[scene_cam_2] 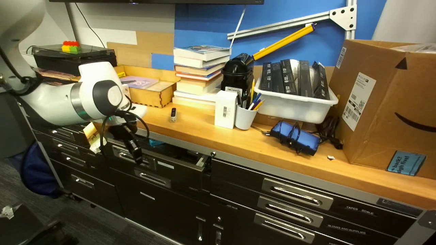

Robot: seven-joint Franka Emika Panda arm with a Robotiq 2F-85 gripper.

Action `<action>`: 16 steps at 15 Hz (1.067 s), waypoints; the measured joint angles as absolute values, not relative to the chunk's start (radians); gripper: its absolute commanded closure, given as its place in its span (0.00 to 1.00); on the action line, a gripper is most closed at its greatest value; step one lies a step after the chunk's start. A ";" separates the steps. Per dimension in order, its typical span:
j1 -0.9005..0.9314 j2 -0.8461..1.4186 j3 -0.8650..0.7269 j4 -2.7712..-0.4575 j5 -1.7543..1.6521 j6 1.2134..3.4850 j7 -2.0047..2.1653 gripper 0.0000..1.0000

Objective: Pick up the blue object from the counter and put it in the open drawer and close it

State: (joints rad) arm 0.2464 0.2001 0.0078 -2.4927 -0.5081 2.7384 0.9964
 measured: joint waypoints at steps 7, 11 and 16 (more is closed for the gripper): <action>0.315 0.334 -0.045 -2.319 -0.710 2.738 1.241 0.93; 0.347 0.358 -0.055 -2.299 -0.769 2.737 1.307 0.92; 0.335 0.322 -0.042 -2.318 -0.733 2.737 1.294 0.52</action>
